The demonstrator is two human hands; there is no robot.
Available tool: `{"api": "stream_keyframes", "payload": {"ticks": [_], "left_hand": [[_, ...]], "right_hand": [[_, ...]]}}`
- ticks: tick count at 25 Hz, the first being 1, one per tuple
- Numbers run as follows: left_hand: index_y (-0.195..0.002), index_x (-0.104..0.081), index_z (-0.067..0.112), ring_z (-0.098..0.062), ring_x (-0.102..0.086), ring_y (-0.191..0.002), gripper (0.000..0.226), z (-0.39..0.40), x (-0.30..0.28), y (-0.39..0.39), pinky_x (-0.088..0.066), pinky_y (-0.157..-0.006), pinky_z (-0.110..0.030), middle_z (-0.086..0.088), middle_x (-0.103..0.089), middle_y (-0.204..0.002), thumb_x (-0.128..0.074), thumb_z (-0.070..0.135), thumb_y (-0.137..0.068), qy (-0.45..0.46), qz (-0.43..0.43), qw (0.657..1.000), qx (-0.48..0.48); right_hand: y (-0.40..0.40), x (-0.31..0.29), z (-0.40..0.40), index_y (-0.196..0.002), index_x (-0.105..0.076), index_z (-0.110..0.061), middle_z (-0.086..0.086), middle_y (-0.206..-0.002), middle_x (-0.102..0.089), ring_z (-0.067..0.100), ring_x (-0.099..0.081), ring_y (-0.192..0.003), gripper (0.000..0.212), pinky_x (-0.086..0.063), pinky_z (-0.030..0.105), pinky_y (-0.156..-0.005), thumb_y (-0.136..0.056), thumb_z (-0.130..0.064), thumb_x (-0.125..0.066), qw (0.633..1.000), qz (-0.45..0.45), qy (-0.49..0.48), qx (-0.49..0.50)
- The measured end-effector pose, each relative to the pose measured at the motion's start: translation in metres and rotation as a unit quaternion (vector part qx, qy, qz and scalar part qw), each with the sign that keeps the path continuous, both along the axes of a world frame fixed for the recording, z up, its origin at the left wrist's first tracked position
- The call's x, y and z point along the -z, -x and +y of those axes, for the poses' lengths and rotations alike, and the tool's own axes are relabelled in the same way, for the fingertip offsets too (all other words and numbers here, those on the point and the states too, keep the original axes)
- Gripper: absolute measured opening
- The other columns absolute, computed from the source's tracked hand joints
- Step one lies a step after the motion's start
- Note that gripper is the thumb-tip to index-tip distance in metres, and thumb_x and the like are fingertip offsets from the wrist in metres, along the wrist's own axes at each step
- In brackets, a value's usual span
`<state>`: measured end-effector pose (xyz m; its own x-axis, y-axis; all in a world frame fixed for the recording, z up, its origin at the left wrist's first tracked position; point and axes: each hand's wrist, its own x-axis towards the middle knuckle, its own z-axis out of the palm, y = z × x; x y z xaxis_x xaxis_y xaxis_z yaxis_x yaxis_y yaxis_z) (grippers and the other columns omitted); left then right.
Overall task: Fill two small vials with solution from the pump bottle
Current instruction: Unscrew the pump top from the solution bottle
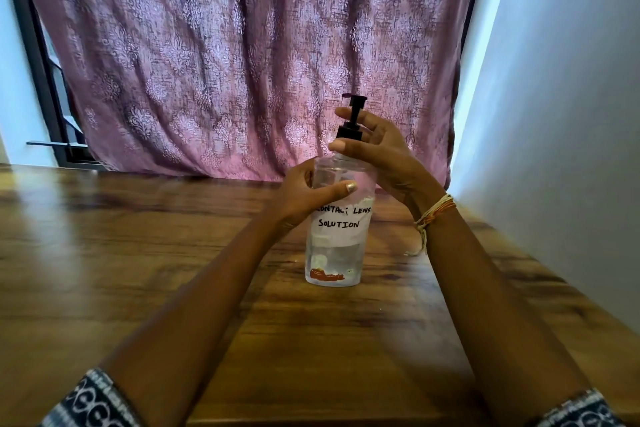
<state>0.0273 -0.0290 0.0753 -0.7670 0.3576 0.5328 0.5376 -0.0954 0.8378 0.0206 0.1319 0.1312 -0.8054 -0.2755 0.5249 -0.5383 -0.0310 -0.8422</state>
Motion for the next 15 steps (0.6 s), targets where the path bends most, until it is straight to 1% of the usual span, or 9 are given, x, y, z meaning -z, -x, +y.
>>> {"api": "stream_keyframes", "payload": {"ticks": [2, 3, 5, 6, 7, 8, 10, 12, 15], "left_hand": [[-0.101, -0.061, 0.027, -0.005, -0.071, -0.085, 0.024, -0.0002, -0.0003, -0.0001, -0.056, -0.07, -0.019, 0.005, -0.072, -0.094, -0.071, 0.019, -0.081, 0.003, -0.001, 1.0, 0.0], [-0.1, -0.06, 0.028, -0.003, -0.071, -0.084, 0.024, -0.0002, -0.0004, -0.0002, -0.055, -0.069, -0.019, 0.005, -0.072, -0.093, -0.07, 0.018, -0.081, 0.005, -0.001, 1.0, 0.001], [-0.099, -0.059, 0.031, 0.0, -0.07, -0.081, 0.024, 0.0001, -0.0013, -0.0016, -0.055, -0.068, -0.018, 0.007, -0.07, -0.094, -0.069, 0.018, -0.081, 0.009, -0.002, 1.0, 0.001], [-0.098, -0.058, 0.031, 0.001, -0.07, -0.08, 0.025, 0.0001, -0.001, -0.0011, -0.055, -0.069, -0.019, 0.007, -0.07, -0.094, -0.069, 0.018, -0.081, 0.009, -0.002, 1.0, 0.002], [-0.099, -0.058, 0.031, 0.001, -0.07, -0.081, 0.025, 0.0, -0.0004, -0.0004, -0.055, -0.07, -0.02, 0.007, -0.07, -0.094, -0.07, 0.019, -0.08, 0.009, -0.002, 1.0, 0.001], [-0.1, -0.059, 0.031, -0.001, -0.07, -0.082, 0.026, -0.0001, -0.0003, -0.0006, -0.056, -0.071, -0.021, 0.006, -0.07, -0.095, -0.072, 0.02, -0.079, 0.008, -0.002, 1.0, 0.0], [-0.1, -0.06, 0.031, -0.004, -0.071, -0.086, 0.03, -0.0007, -0.0002, -0.0006, -0.056, -0.072, -0.023, 0.006, -0.071, -0.095, -0.074, 0.025, -0.075, 0.006, 0.001, 1.0, -0.004], [-0.103, -0.06, 0.028, -0.008, -0.071, -0.088, 0.033, -0.0002, 0.0004, 0.0015, -0.057, -0.072, -0.022, 0.004, -0.072, -0.096, -0.074, 0.029, -0.073, 0.011, 0.001, 1.0, -0.008], [-0.105, -0.059, 0.024, -0.007, -0.071, -0.083, 0.03, 0.0, 0.0013, 0.0026, -0.056, -0.068, -0.019, 0.003, -0.071, -0.095, -0.074, 0.021, -0.079, 0.016, -0.001, 1.0, -0.006]], "right_hand": [[0.0009, 0.0011, -0.0001, -0.129, -0.052, -0.001, 0.0, -0.09, -0.07, 0.013, -0.069, -0.084, 0.062, -0.056, 0.025, -0.073, -0.071, -0.002, -0.074, 1.0, 0.011, 0.006, 0.015], [0.0009, 0.0008, 0.0018, -0.128, -0.052, -0.001, 0.003, -0.091, -0.071, 0.015, -0.069, -0.085, 0.059, -0.057, 0.026, -0.074, -0.072, -0.001, -0.071, 1.0, 0.011, 0.015, 0.005], [0.0003, -0.0006, 0.0071, -0.13, -0.05, -0.001, 0.014, -0.103, -0.069, 0.023, -0.067, -0.099, 0.055, -0.057, 0.034, -0.086, -0.077, -0.001, -0.062, 0.999, 0.006, 0.018, -0.045], [0.0003, -0.0004, 0.008, -0.131, -0.049, -0.001, 0.017, -0.11, -0.066, 0.026, -0.065, -0.105, 0.054, -0.055, 0.038, -0.092, -0.078, -0.001, -0.061, 0.997, 0.002, 0.012, -0.075], [0.0006, 0.0001, 0.0072, -0.13, -0.05, -0.001, 0.018, -0.114, -0.065, 0.027, -0.063, -0.108, 0.054, -0.054, 0.039, -0.095, -0.078, -0.004, -0.063, 0.996, -0.003, 0.006, -0.089], [0.0017, 0.0009, 0.0057, -0.126, -0.054, -0.003, 0.015, -0.112, -0.066, 0.026, -0.064, -0.106, 0.055, -0.054, 0.038, -0.094, -0.074, -0.01, -0.069, 0.997, -0.004, 0.002, -0.077], [0.0021, 0.0011, 0.0023, -0.115, -0.063, -0.005, 0.008, -0.1, -0.07, 0.024, -0.066, -0.097, 0.053, -0.057, 0.034, -0.087, -0.065, -0.019, -0.077, 1.0, 0.008, 0.001, -0.028], [0.0025, 0.0006, 0.003, -0.11, -0.066, -0.003, 0.008, -0.093, -0.072, 0.022, -0.067, -0.091, 0.049, -0.058, 0.032, -0.083, -0.065, -0.018, -0.081, 1.0, 0.013, 0.018, -0.017], [-0.0019, -0.0067, 0.0022, -0.107, -0.065, -0.002, 0.004, -0.088, -0.074, 0.016, -0.069, -0.088, 0.048, -0.058, 0.028, -0.076, -0.065, -0.022, -0.075, 0.995, -0.012, 0.087, -0.039]]}}
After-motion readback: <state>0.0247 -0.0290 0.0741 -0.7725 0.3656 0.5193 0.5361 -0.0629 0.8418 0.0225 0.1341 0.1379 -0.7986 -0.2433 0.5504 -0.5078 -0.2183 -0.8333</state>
